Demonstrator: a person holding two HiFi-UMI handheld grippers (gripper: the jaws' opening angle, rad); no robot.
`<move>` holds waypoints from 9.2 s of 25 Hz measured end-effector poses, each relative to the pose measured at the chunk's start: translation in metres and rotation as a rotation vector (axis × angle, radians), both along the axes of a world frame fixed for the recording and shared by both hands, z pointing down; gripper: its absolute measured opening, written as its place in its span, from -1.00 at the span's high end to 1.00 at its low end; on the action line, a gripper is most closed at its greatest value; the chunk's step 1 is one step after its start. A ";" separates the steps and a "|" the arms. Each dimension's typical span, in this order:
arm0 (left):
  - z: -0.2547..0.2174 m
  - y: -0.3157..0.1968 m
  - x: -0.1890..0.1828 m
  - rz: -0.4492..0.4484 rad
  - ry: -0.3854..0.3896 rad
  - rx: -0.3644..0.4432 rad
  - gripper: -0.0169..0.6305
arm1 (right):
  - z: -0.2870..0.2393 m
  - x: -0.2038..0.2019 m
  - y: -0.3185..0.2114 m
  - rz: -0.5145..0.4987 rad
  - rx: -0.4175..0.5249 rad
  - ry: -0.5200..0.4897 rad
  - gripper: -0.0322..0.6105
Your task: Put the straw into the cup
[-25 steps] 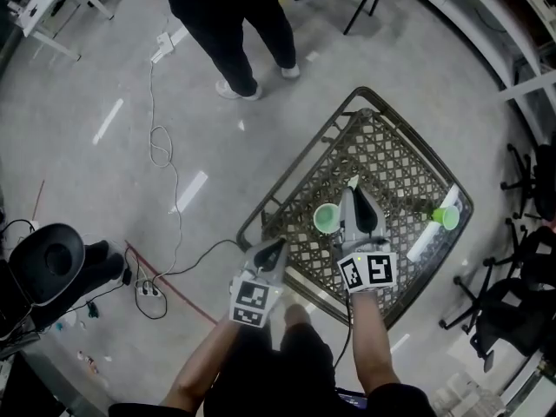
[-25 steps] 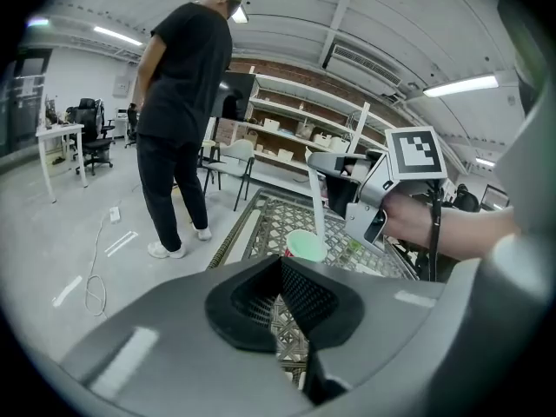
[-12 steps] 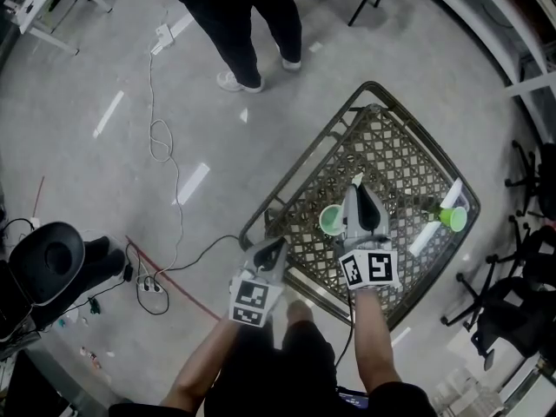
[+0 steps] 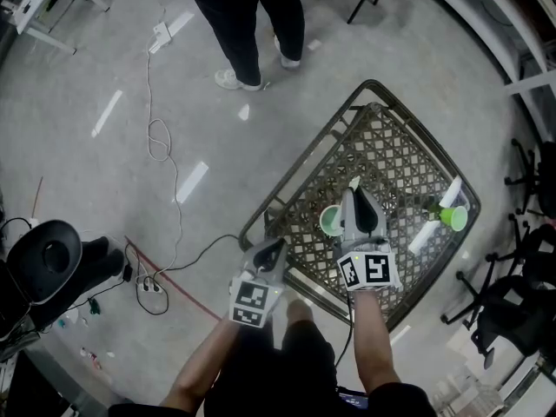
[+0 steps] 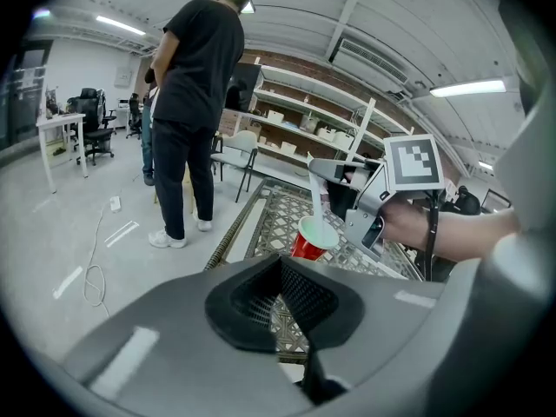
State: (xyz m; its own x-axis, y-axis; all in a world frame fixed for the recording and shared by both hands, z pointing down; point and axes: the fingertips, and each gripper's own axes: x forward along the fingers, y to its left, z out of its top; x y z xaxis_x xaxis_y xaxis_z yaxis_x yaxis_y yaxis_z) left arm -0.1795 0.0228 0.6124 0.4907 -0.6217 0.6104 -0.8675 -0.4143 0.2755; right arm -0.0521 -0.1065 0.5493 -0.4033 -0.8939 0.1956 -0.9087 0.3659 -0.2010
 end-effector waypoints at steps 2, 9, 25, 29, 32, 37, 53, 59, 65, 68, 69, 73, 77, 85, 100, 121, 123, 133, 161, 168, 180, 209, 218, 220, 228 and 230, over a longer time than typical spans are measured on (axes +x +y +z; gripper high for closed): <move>0.001 0.001 0.000 -0.001 0.000 -0.002 0.93 | 0.003 0.001 0.002 -0.002 -0.006 0.008 0.76; 0.002 0.003 0.002 0.000 0.002 -0.003 0.93 | 0.011 0.004 0.010 -0.001 -0.026 0.021 0.76; 0.002 0.008 -0.001 0.001 0.003 0.000 0.93 | 0.026 -0.001 0.022 -0.030 -0.077 0.050 0.47; -0.001 0.010 -0.001 0.002 0.003 0.010 0.93 | 0.022 0.000 0.026 -0.024 -0.073 0.056 0.45; -0.009 0.011 0.000 0.003 0.004 0.022 0.93 | 0.015 0.002 0.029 -0.025 -0.074 0.065 0.45; -0.028 0.012 0.001 0.011 0.002 0.055 0.93 | -0.002 0.005 0.038 -0.041 -0.079 0.076 0.45; -0.127 0.024 0.006 0.046 -0.015 0.210 0.93 | -0.082 0.001 0.103 -0.035 -0.050 0.102 0.64; -0.166 0.041 0.006 0.047 -0.017 0.266 0.93 | -0.118 0.007 0.134 -0.022 -0.021 0.113 0.78; -0.196 0.048 0.001 0.054 -0.009 0.325 0.93 | -0.144 0.003 0.159 -0.011 -0.009 0.126 0.89; -0.211 0.053 -0.001 0.060 -0.011 0.347 0.93 | -0.153 0.002 0.174 -0.003 -0.008 0.122 0.89; -0.215 0.055 -0.001 0.063 -0.011 0.354 0.93 | -0.156 0.002 0.179 -0.001 -0.006 0.120 0.89; -0.227 0.064 -0.002 0.068 -0.010 0.380 0.93 | -0.167 0.005 0.196 0.009 0.004 0.115 0.89; -0.239 0.069 -0.007 0.068 -0.009 0.401 0.93 | -0.171 0.007 0.208 0.022 0.004 0.109 0.89; -0.252 0.076 -0.011 0.070 -0.002 0.429 0.93 | -0.174 0.006 0.227 0.030 0.006 0.112 0.89; -0.252 0.073 0.005 0.152 0.033 0.442 0.92 | -0.169 0.009 0.232 0.088 -0.014 0.120 0.89; -0.209 0.080 0.136 0.533 0.150 0.346 0.93 | -0.137 0.125 0.285 0.485 -0.134 0.163 0.89; -0.203 0.079 0.152 0.548 0.147 0.329 0.93 | -0.133 0.140 0.283 0.495 -0.145 0.152 0.89; -0.156 0.038 0.205 0.487 0.085 0.237 0.93 | -0.088 0.198 0.231 0.405 -0.226 0.114 0.89; 0.000 -0.015 0.234 0.346 0.013 -0.005 0.93 | 0.079 0.215 0.152 0.144 -0.473 0.086 0.89; 0.015 -0.015 0.229 0.327 0.005 -0.022 0.93 | 0.104 0.200 0.153 0.025 -0.516 0.146 0.89; 0.021 -0.016 0.213 0.280 -0.003 -0.035 0.93 | 0.129 0.181 0.140 -0.102 -0.564 0.265 0.72; 0.029 -0.011 0.197 0.223 -0.016 -0.059 0.93 | 0.174 0.172 0.148 -0.213 -0.694 0.469 0.69; 0.017 -0.014 0.202 0.228 -0.018 -0.040 0.93 | 0.154 0.180 0.139 -0.182 -0.649 0.454 0.73; 0.012 -0.016 0.206 0.232 -0.015 -0.031 0.93 | 0.145 0.183 0.135 -0.170 -0.626 0.450 0.73; -0.020 -0.020 0.228 0.260 -0.005 0.017 0.93 | 0.088 0.205 0.118 -0.072 -0.475 0.388 0.73; -0.029 -0.019 0.236 0.274 -0.002 0.031 0.93 | 0.073 0.214 0.117 -0.038 -0.437 0.369 0.74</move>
